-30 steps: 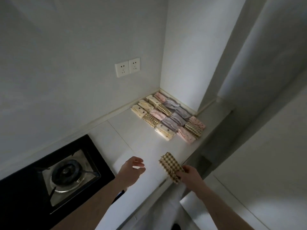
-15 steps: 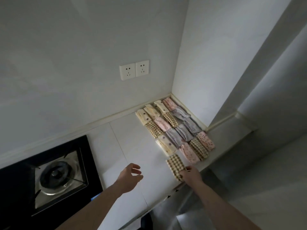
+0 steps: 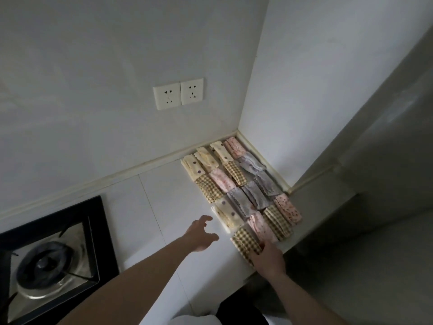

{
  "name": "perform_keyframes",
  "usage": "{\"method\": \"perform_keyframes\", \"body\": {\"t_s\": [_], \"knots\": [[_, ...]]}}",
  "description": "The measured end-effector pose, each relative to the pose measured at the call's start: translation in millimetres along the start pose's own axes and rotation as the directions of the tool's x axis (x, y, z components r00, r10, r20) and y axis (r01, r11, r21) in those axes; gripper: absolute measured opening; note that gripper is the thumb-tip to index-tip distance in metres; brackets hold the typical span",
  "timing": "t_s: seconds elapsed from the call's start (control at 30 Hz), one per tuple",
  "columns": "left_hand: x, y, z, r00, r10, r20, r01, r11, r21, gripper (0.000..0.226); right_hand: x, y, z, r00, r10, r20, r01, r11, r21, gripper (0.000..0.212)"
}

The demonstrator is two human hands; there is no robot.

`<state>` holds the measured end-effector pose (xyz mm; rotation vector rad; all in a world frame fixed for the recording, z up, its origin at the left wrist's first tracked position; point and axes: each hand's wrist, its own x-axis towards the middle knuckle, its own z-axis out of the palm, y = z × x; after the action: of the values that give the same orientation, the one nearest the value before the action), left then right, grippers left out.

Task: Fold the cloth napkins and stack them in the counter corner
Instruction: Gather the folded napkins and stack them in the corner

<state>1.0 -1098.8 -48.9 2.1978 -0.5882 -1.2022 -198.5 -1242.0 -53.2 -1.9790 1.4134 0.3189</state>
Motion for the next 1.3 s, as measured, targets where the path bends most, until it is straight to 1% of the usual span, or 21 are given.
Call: {"method": "perform_keyframes", "body": {"t_s": [0.1,0.23,0.3,0.4,0.5,0.53,0.6,0.63,0.7,0.77,0.83,0.93,1.03,1.1,1.17,1.23,1.3], "knots": [[15,20,7,0.999,-0.020,0.044,0.021,0.999,-0.029,0.074,2,-4,-2,0.999,-0.039,0.010,0.039,0.999,-0.024,0.053],[33,42,22,0.994,-0.060,0.093,0.075,0.983,-0.170,0.075,12,-4,-6,0.997,-0.065,0.049,0.067,0.997,-0.024,0.041],[40,49,29,0.990,-0.087,0.106,0.110,0.967,-0.230,0.071,18,-3,-6,0.996,-0.045,0.073,0.046,0.999,-0.017,0.041],[49,56,37,0.987,-0.132,0.090,0.148,0.965,-0.218,0.064,24,-2,-6,0.994,0.000,0.108,0.000,1.000,0.002,0.041],[53,57,44,0.989,-0.139,0.056,0.146,0.978,-0.148,0.064,29,-3,-4,0.990,0.055,0.130,-0.073,0.988,0.133,0.045],[53,56,45,0.990,-0.132,0.045,0.137,0.979,-0.148,0.063,29,-4,-5,0.989,0.072,0.130,-0.095,0.979,0.182,0.047],[50,49,46,0.995,-0.101,0.011,0.101,0.975,-0.198,0.057,30,-6,-6,0.990,0.078,0.119,-0.107,0.958,0.265,0.049],[47,44,45,0.997,-0.080,-0.012,0.075,0.970,-0.232,0.052,29,-6,-7,0.992,0.066,0.107,-0.096,0.946,0.309,0.046],[37,31,44,0.997,-0.041,-0.072,0.017,0.952,-0.304,0.042,27,-11,-9,0.997,0.026,0.068,-0.051,0.919,0.391,0.029],[27,15,39,0.987,-0.022,-0.161,-0.042,0.924,-0.380,0.037,25,-20,-11,0.999,-0.031,0.041,0.009,0.885,0.465,0.008],[18,1,27,0.969,-0.032,-0.245,-0.081,0.896,-0.437,0.035,25,-37,-16,0.995,-0.091,0.038,0.062,0.873,0.484,0.021],[15,-5,-7,0.928,-0.056,-0.369,-0.132,0.876,-0.464,0.029,37,-72,-24,0.990,-0.139,0.006,0.118,0.865,0.489,0.020],[20,3,-44,0.880,-0.079,-0.469,-0.184,0.852,-0.489,0.028,54,-114,-33,0.983,-0.172,-0.064,0.181,0.847,0.500,0.023],[23,10,-64,0.870,-0.091,-0.485,-0.189,0.846,-0.499,0.029,70,-136,-37,0.976,-0.198,-0.089,0.215,0.840,0.498,0.020],[30,15,-81,0.871,-0.116,-0.477,-0.187,0.820,-0.541,0.030,82,-156,-42,0.977,-0.201,-0.063,0.206,0.850,0.485,0.013],[40,21,-94,0.873,-0.148,-0.464,-0.179,0.789,-0.588,0.028,98,-172,-44,0.978,-0.206,-0.020,0.187,0.837,0.515,0.013],[53,27,-103,0.874,-0.167,-0.457,-0.159,0.790,-0.593,0.026,115,-186,-45,0.977,-0.214,-0.011,0.184,0.811,0.556,0.013]]}}
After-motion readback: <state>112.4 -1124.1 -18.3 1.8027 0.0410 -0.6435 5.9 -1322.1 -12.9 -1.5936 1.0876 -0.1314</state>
